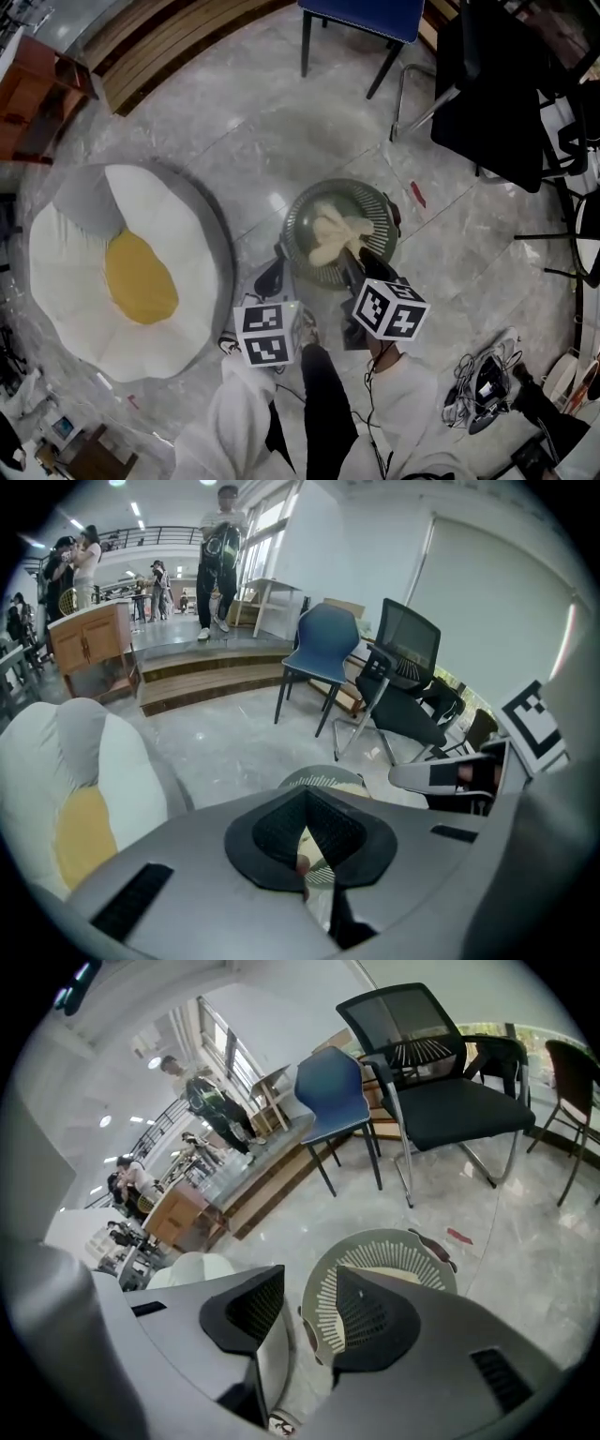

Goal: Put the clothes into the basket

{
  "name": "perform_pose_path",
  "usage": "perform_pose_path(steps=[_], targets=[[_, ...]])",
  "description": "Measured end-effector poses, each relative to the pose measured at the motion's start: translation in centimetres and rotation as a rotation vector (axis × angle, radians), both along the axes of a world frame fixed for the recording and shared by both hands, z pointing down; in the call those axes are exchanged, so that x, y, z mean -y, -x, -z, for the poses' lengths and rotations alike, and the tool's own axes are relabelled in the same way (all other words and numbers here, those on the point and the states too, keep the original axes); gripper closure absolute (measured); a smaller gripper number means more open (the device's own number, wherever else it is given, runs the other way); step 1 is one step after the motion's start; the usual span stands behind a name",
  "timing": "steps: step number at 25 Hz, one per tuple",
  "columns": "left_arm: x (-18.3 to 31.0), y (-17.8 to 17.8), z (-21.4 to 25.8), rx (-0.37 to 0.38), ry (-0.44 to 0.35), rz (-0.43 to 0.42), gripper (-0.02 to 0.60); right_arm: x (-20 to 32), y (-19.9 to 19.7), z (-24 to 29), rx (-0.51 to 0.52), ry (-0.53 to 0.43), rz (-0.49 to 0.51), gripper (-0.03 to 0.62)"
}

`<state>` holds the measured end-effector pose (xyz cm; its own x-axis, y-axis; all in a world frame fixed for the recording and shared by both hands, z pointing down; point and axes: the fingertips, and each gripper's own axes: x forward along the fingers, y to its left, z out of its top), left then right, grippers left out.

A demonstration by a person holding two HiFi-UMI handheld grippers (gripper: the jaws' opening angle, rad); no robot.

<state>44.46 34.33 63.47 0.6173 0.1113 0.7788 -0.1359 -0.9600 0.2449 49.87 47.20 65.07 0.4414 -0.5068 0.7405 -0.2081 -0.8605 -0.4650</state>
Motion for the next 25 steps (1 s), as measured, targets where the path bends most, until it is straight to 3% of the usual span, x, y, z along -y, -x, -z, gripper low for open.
perform_pose_path(steps=[15,25], targets=[[-0.2,-0.2,-0.1,0.017,-0.016,-0.011,0.583,-0.9,0.1,0.4,-0.007,-0.019,-0.033,0.444],[0.7,0.5,4.5,-0.017,-0.039,-0.053,0.583,-4.0,0.5,5.3,-0.037,-0.008,-0.162,0.445]])
